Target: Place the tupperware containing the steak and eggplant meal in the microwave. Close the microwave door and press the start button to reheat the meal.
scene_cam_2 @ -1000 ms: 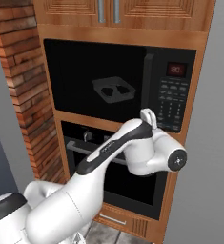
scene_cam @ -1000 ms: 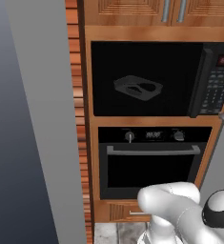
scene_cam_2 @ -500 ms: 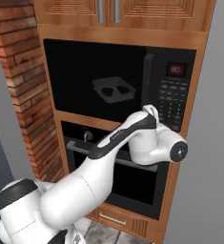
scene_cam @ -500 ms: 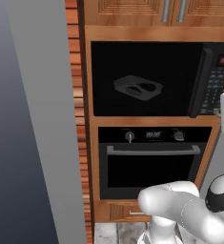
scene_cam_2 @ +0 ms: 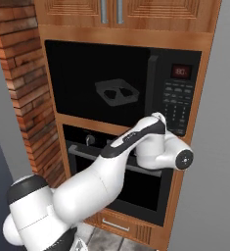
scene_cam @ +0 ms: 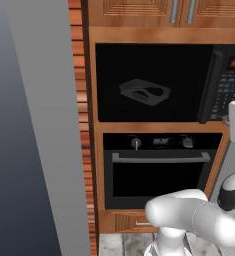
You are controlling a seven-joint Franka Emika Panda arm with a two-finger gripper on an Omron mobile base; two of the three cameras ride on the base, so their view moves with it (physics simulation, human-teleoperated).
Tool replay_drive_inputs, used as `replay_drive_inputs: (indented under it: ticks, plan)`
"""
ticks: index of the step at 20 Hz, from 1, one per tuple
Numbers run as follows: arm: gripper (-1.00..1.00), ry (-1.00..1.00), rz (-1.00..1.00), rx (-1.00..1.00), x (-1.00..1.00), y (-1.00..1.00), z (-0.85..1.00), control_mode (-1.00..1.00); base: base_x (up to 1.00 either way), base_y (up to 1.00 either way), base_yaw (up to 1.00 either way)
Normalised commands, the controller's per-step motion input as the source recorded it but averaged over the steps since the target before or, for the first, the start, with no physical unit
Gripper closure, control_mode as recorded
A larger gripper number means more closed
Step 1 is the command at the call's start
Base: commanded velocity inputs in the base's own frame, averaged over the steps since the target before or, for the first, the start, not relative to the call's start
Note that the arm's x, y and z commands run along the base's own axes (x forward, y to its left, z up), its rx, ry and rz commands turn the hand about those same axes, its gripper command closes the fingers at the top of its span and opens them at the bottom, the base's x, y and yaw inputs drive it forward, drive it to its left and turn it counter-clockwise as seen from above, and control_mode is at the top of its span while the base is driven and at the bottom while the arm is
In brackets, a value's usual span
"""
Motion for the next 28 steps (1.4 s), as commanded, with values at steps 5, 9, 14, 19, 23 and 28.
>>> replay_drive_inputs:
  ticks: [5,9,14,19,23,28]
  plan:
    - [1.0,0.0,-0.02,0.0,0.29,-0.01,-0.13,-1.0,0.0,0.0,0.0]
    - [1.0,0.0,-0.01,0.0,0.27,-0.04,-0.2,-1.0,0.0,0.0,0.0]
    - [1.0,0.0,-0.02,0.0,0.25,-0.05,-0.15,-1.0,0.0,0.0,0.0]
    - [1.0,0.0,-0.03,0.0,0.24,-0.11,-0.14,-1.0,0.0,0.0,0.0]
    - [1.0,0.0,-0.06,0.0,0.25,-0.2,-0.15,-1.0,0.0,0.0,0.0]
    - [1.0,0.0,-0.06,0.0,0.28,-0.27,-0.14,-1.0,0.0,0.0,0.0]
